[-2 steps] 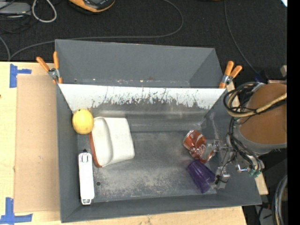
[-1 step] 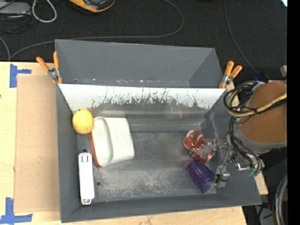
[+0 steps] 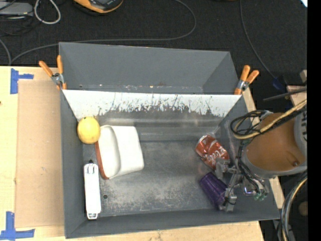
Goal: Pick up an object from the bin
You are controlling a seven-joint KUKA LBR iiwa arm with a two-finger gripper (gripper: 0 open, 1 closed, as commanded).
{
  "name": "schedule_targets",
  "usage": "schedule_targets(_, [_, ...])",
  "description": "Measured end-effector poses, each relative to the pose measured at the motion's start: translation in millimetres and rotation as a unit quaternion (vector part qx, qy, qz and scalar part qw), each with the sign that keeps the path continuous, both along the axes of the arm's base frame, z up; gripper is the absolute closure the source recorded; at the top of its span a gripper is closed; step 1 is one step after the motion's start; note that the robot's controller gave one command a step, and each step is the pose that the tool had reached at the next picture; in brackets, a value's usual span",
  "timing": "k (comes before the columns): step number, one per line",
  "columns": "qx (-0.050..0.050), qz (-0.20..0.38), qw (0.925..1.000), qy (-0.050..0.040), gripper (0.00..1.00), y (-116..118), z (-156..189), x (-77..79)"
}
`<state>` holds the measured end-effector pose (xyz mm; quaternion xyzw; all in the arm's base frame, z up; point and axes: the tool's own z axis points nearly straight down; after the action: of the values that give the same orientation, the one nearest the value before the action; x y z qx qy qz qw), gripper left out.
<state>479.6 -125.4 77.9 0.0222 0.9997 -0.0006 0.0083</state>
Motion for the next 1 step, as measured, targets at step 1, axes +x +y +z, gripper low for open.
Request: schedule_targets(1, [0.002, -0.128, 0.9917, 0.0033, 0.00, -3.8, 67.6, -6.7])
